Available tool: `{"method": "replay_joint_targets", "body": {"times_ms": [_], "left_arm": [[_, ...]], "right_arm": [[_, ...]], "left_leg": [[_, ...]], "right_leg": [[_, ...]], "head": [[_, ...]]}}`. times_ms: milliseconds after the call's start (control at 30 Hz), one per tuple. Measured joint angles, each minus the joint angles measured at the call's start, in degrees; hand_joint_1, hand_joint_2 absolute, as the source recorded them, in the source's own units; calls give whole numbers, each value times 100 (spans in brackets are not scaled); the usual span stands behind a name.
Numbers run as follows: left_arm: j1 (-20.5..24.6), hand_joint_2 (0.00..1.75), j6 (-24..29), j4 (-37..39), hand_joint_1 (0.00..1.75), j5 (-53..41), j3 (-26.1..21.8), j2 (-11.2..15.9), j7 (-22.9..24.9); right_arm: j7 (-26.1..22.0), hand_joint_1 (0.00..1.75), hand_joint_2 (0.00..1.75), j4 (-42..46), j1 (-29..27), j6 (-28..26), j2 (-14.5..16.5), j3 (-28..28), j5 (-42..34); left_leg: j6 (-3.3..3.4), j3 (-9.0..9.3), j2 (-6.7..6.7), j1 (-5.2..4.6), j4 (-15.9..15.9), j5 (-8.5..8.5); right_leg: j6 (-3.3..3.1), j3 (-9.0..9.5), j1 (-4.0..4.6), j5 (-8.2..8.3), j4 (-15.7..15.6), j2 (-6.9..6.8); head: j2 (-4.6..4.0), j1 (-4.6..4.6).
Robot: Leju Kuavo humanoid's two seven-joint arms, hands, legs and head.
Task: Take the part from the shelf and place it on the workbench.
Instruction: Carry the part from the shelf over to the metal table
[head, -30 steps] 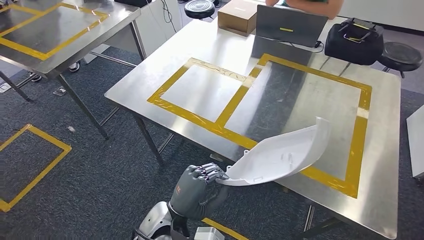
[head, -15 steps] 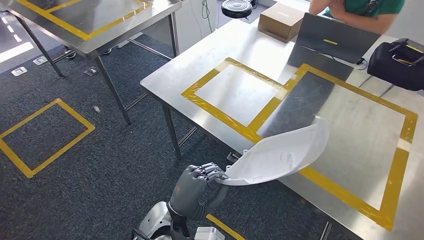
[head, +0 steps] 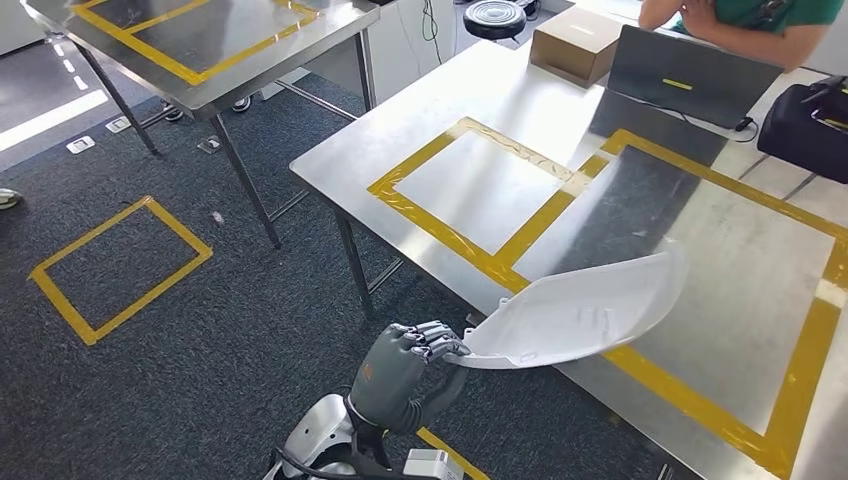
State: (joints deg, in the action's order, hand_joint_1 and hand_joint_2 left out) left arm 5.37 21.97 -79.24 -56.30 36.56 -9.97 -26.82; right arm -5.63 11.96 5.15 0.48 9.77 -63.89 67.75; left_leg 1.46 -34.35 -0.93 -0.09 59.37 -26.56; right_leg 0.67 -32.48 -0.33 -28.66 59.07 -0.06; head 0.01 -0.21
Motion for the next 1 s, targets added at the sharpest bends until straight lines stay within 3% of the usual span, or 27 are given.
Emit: {"method": "replay_joint_targets", "body": {"times_ms": [167, 267, 400, 467, 533, 567, 600, 633, 700, 767, 833, 900, 933, 1000], "left_arm": [[121, 175, -65, 169, 175, 8, 3, -74, -34], [151, 175, -78, 241, 175, 8, 4, -87, -37], [193, 175, -84, 267, 175, 12, 3, -144, -38], [223, 175, -95, 290, 175, 17, 3, -181, -39], [243, 175, -114, 325, 175, 21, 3, -193, -41], [244, 175, -122, 344, 175, 21, 3, -194, -41], [245, 175, -126, 364, 175, 21, 3, -194, -41], [248, 175, -127, 383, 175, 21, 3, -196, -41], [257, 175, -128, 404, 175, 22, 3, -201, -40], [267, 175, -132, 410, 175, 23, 4, -208, -40], [273, 175, -134, 418, 175, 24, 5, -220, -37], [278, 175, -134, 426, 175, 24, 6, -234, -33], [280, 175, -134, 430, 175, 24, 7, -239, -33], [280, 175, -134, 443, 175, 27, 9, -237, -31]], "right_arm": [[33, 0, 0, 0, 9, 8, 3, -4, -146], [12, 0, 0, 0, 10, 5, 8, -13, -236], [0, 0, 0, 1, 13, 4, 10, -17, -249], [1, 0, 0, 2, 14, 5, 9, -17, -233], [4, 0, 0, 1, 9, 5, 9, -17, -226], [7, 0, 0, 1, 3, 6, 9, -18, -222], [11, 0, 0, 1, -2, 6, 8, -19, -215], [16, 0, 0, 1, -5, 6, 8, -19, -207], [29, 0, 0, -1, 3, 5, 15, -20, -197], [33, 0, 0, -4, 20, 4, 27, -21, -209], [31, 0, 0, -5, 21, 4, 23, -22, -224], [28, 0, 0, -4, 12, 4, 11, -24, -227], [27, 0, 0, -4, 13, 4, 8, -25, -227], [25, 0, 0, -4, 17, 4, 7, -26, -226]], "left_leg": [[-77, 6, -1, 5, -25, 19], [-47, 0, -1, -9, -6, -7], [-19, 74, 30, 22, -173, 73], [-9, 128, 89, 67, -284, 129], [1, 130, 155, 74, -293, 128], [-6, 128, 192, 80, -287, 120], [-22, 126, 230, 92, -273, 109], [-50, 123, 270, 115, -247, 90], [-144, 109, 340, 156, -147, 25], [-254, 95, 395, 155, -52, -48], [-337, 113, 451, 156, -39, -70], [-396, 107, 433, 191, 23, -133], [-410, 49, 375, 200, 173, -245], [-402, -238, 214, 189, 840, -624]], "right_leg": [[-27, -7, -3, 5, 1, -1], [-13, -4, -19, 6, -3, -2], [59, 6, -19, -22, -1, 11], [116, -209, -31, -290, 459, 15], [188, -578, -66, -607, 1162, 14], [225, -698, -93, -647, 1370, 12], [264, -719, -123, -577, 1375, 6], [308, -630, -155, -414, 1170, -14], [375, -268, -198, -55, 441, -136], [304, -85, -190, 63, 56, -216], [158, -109, -158, 46, 55, -162], [59, -118, -152, 64, 50, -85], [18, -118, -154, 77, 44, -47], [-40, -121, -139, 86, 39, 29]], "head": [[1, -1], [0, -3], [1, 1], [1, 19], [1, 31], [1, 33], [1, 32], [0, 33], [1, 45], [1, 57], [1, 53], [1, 47], [0, 43], [1, 26]]}}
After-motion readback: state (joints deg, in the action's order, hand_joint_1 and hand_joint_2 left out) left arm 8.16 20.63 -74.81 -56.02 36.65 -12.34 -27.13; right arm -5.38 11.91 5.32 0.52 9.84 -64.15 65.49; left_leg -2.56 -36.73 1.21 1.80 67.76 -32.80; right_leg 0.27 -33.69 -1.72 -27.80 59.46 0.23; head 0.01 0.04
